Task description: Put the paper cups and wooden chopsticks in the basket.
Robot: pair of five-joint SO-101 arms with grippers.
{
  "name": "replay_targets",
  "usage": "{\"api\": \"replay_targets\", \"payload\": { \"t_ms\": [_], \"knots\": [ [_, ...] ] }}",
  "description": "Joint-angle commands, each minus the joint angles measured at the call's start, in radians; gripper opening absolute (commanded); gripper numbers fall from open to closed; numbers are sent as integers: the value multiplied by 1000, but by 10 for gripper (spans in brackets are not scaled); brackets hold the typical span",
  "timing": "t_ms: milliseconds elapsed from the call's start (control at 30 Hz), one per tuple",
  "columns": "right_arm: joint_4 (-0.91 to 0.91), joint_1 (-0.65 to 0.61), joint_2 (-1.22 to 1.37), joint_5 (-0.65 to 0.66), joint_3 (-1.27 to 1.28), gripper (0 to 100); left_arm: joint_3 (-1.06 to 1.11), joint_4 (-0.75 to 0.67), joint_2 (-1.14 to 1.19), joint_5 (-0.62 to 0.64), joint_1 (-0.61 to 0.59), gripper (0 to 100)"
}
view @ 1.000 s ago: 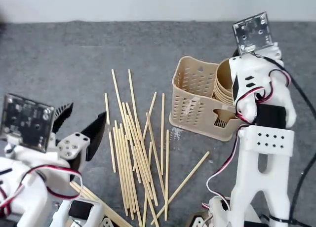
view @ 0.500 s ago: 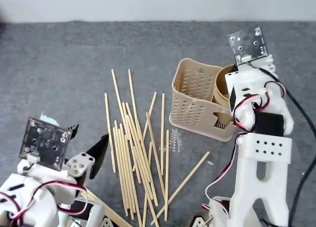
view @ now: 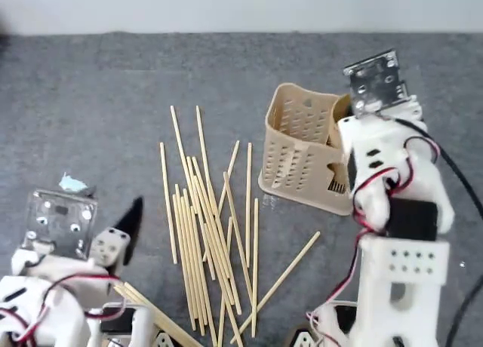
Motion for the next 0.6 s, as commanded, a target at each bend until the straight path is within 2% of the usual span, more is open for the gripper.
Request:
{"api": "replay_targets", "payload": {
  "t_ms": [0, 167, 400, 567],
  "knots": [
    [166, -79, -44, -6, -153, 40, 51, -91, -5, -52, -169, 214],
    [334, -208, -44, -8, -238, 40, 231, -222, -6, -87, -305, 214],
    [476, -395, -42, -9, -184, 41, 481, -439, -6, -106, -459, 212],
    [481, -481, -42, -110, -46, 41, 576, -516, -6, -103, -545, 94]
  ]
}}
